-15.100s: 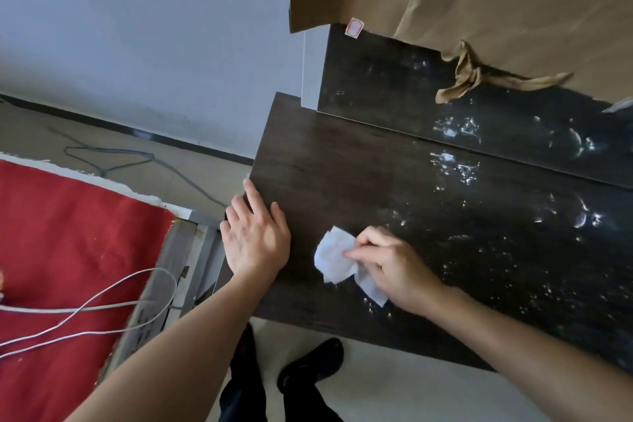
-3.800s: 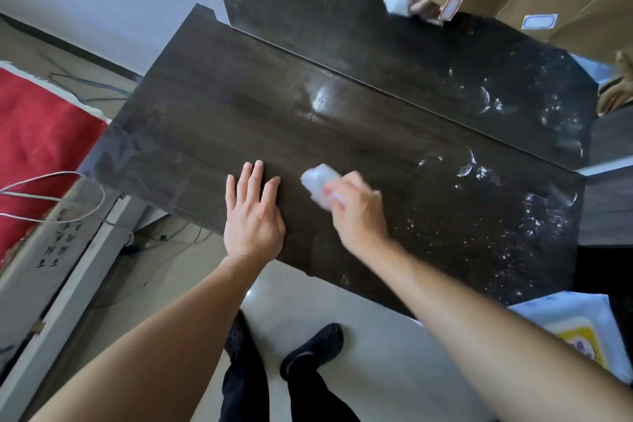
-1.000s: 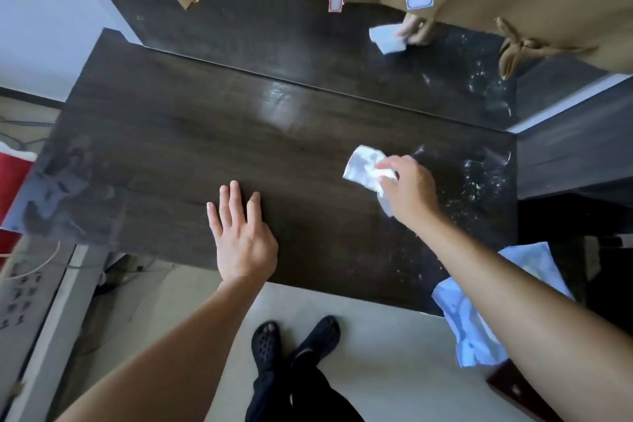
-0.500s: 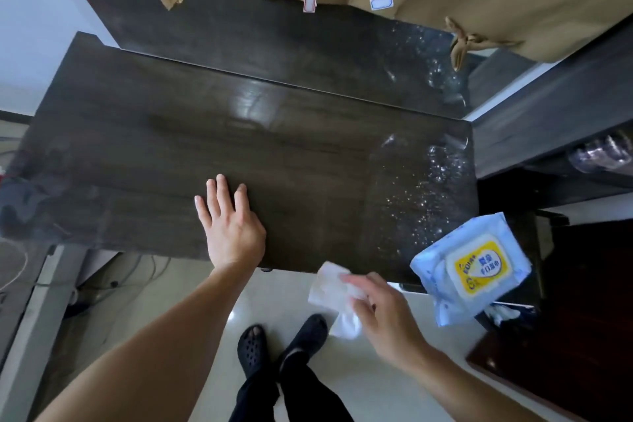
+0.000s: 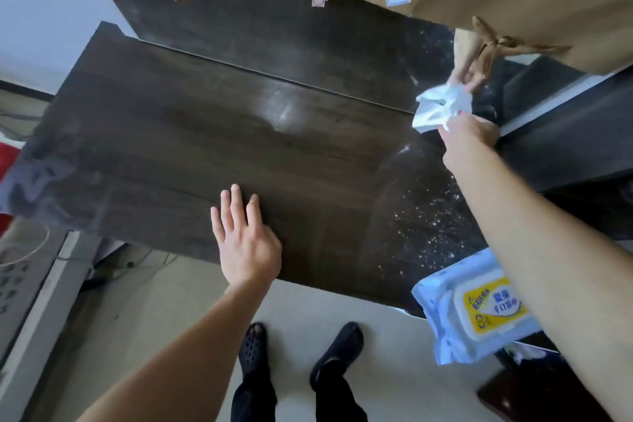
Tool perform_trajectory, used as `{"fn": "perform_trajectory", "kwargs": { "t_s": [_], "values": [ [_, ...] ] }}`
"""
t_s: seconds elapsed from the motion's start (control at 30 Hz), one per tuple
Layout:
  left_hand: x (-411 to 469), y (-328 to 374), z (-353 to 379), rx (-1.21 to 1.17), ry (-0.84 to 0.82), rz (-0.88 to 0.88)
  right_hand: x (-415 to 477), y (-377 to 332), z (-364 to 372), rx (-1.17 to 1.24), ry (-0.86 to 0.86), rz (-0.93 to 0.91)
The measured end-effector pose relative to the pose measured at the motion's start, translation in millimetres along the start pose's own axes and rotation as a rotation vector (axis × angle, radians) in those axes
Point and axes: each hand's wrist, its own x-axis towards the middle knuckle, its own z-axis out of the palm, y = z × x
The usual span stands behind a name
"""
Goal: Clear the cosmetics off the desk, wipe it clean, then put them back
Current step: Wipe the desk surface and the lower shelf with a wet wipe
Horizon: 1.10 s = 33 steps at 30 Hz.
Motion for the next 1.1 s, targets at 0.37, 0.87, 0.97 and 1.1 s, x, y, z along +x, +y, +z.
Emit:
{"fn": "perform_trajectory", "kwargs": {
  "t_s": [0.37, 0.87, 0.97, 1.1],
  "values": [
    [-0.5, 5.1, -2.8, 0.007, 0.046, -0.016, 8.5, 43.0, 2.9, -1.189, -0.066, -0.835],
    [-1.2, 4.0, -2.0, -0.010, 0.058, -0.025, -0.9, 40.4, 10.5, -0.978, -0.169, -0.959],
    [-0.9, 3.7, -2.5, -0.008, 0.062, -0.021, -63.0, 88.3, -8.6, -0.984, -0.407, -1.264],
    [-1.4, 5.3, -3.6, -0.011, 0.055, -0.025, -117.8, 120.4, -51.5, -0.976, -0.788, -1.337]
  ]
}}
